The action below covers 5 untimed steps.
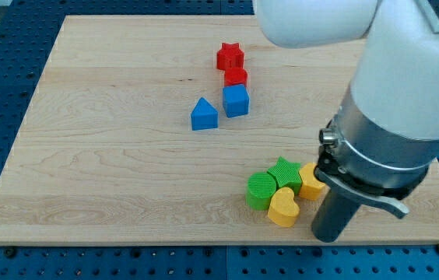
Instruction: Adjust the hexagon on the right side of green star
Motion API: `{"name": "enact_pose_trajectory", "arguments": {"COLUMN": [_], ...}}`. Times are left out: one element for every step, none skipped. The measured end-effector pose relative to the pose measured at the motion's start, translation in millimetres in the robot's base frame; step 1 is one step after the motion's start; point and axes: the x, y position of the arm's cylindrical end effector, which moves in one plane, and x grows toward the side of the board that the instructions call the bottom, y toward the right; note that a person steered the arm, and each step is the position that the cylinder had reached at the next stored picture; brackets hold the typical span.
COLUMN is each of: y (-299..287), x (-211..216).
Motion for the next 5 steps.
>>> {"name": "enact_pose_trajectory", "arguments": {"y": [43, 59, 57, 22, 0], "x": [-13, -39, -71, -91, -87]}}
